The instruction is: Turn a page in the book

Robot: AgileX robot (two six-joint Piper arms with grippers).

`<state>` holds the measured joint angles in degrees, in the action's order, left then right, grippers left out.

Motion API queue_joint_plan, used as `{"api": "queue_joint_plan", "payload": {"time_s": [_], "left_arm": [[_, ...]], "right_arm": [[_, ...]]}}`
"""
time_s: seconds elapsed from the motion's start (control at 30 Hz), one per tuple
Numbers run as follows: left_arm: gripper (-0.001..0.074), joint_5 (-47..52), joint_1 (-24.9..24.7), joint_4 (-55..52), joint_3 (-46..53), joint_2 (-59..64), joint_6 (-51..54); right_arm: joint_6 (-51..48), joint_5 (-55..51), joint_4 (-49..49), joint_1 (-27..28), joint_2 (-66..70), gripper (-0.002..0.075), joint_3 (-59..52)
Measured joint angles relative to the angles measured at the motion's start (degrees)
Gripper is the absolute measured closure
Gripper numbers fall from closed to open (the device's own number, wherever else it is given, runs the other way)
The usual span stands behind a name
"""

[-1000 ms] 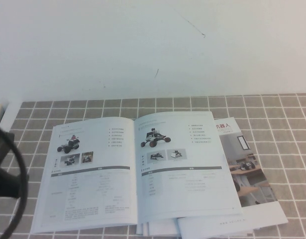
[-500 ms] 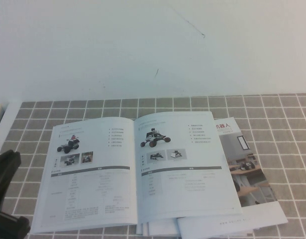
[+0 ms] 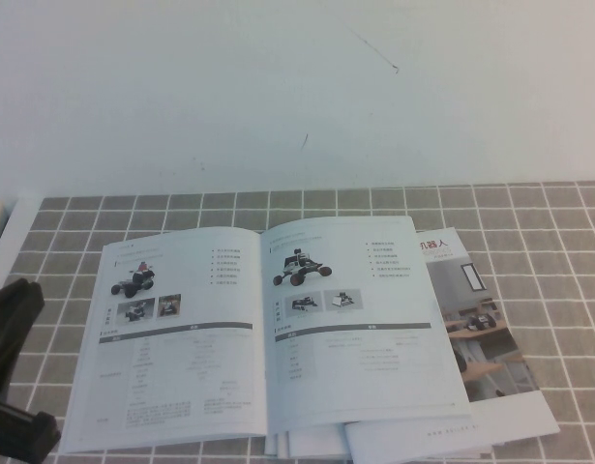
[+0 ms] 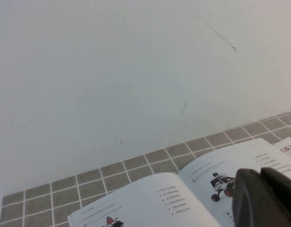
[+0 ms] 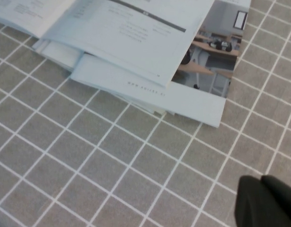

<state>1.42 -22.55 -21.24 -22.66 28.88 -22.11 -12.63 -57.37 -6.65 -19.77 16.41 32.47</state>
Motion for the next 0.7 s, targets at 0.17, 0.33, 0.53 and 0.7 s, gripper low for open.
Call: {"api": "queue_joint_plan", "payload": {"time_s": [0.17, 0.33, 0.53, 0.7], "left_arm": [[0.0739, -0.3, 0.0, 0.0, 0.0, 0.0, 0.0], [0.0739, -0.5, 0.0, -0.5, 0.0, 0.0, -0.1], [0.0739, -0.5, 0.0, -0.9, 0.0, 0.0, -0.1], [0.0739, -0.5, 0.0, -1.0, 0.0, 0.0, -0.1]], "right_arm": [[0.0, -1.8, -0.5, 0.0, 0.0, 0.0727, -0.4], [0.0, -3.0, -0.8, 0.0, 0.0, 0.0727, -0.4], [0.0, -3.2, -0.9, 2.0, 0.0, 0.0727, -0.4], [0.0, -3.3, -0.9, 7.1, -1.0, 0.0728, -0.4]]}}
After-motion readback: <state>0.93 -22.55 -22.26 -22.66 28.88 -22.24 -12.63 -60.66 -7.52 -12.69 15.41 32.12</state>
